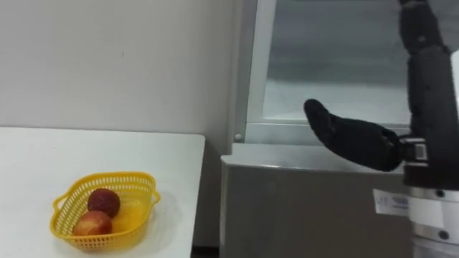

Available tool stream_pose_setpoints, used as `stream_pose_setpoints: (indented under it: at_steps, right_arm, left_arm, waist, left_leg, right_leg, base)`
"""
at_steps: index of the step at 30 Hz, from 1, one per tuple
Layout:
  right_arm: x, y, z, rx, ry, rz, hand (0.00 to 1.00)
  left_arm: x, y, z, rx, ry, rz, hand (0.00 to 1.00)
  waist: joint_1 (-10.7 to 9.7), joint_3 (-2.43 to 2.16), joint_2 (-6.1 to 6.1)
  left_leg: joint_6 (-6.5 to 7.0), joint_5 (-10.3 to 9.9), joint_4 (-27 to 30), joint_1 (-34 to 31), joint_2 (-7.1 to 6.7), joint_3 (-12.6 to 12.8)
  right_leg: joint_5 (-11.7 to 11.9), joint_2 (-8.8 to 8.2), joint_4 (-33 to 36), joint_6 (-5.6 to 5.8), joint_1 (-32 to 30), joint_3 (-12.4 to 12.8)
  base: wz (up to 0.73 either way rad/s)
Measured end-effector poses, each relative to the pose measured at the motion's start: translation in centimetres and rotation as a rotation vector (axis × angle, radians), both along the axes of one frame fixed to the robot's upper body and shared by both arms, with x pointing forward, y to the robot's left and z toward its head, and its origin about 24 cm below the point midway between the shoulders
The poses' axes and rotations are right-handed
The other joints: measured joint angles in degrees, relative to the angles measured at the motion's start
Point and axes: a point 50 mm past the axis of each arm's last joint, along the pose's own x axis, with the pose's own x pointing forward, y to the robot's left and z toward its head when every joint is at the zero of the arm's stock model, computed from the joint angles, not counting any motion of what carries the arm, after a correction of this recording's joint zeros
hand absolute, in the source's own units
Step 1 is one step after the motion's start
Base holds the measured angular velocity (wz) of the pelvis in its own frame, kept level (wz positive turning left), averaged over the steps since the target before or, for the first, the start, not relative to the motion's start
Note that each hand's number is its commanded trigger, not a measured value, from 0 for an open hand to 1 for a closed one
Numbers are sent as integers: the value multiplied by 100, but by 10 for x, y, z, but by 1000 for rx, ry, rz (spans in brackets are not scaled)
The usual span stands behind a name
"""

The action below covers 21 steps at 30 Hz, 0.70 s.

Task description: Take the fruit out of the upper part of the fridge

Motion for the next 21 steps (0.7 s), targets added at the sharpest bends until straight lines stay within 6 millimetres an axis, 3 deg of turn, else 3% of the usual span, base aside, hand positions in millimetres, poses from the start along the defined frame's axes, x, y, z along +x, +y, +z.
stream_pose_setpoints:
  at_steps: [8,11,15,21]
  right_arm:
    - [-19,-25,-71,66,291,-152,0]
    - [-26,-28,-81,67,324,-189,0]
    - [-35,-31,-101,56,405,-241,0]
    - [-51,-35,-165,289,662,-266,0]
  left_arm:
    - [-2,-7,-2,-17,4,6,0]
    - [-5,-7,-2,-17,10,9,0]
    - [-7,-8,-2,-16,20,13,0]
    - [-9,-12,-4,-33,34,38,0]
  waist:
    - [-150,-21,66]
    - [-187,-48,102]
    - [-203,-51,127]
    - [-268,-33,206]
  left_leg:
    - [0,0,0,21,20,266]
    - [-1,0,-11,20,32,387]
    - [-1,0,-76,52,51,543]
    - [-2,-1,-101,102,39,571]
  right_leg:
    - [2,27,-7,-2,-59,198]
    - [4,36,17,-5,-94,273]
    - [9,57,18,-8,-91,361]
    - [4,45,-1,5,-116,430]
  base:
    - [-12]
    - [-15]
    - [-12]
    - [-4]
